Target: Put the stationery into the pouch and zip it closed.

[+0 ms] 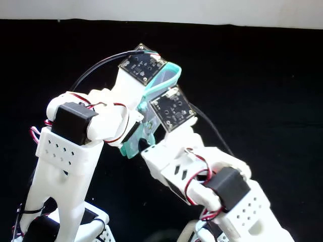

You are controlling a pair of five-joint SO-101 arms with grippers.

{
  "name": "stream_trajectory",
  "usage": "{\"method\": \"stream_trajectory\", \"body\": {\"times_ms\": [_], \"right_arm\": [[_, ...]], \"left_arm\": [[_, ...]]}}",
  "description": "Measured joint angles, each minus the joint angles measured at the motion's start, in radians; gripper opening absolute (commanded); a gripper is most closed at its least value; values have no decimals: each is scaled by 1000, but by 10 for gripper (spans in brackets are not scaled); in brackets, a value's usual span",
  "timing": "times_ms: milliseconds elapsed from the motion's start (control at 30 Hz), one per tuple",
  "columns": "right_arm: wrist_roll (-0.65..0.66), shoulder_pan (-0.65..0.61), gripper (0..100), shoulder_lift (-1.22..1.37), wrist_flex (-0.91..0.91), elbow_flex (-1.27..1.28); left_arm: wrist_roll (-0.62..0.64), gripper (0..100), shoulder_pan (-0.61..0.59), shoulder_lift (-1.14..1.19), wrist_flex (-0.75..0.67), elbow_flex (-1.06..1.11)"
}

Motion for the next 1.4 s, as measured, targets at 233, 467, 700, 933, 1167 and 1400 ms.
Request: {"method": "stream_trajectory", "body": {"times_ms": [233,467,700,933,1167,1400], "right_arm": [[0,89,249,2,-196,140],[-78,100,249,2,-264,161],[-100,55,249,2,-256,161],[-192,49,249,2,-264,161],[-199,46,198,3,-333,163],[-199,46,10,3,-345,172]], "left_arm": [[0,6,0,0,0,0],[0,6,0,0,0,0],[0,6,0,0,0,0],[0,6,0,0,-9,3],[0,6,-6,0,-12,3],[0,6,-8,0,-15,3]]}}
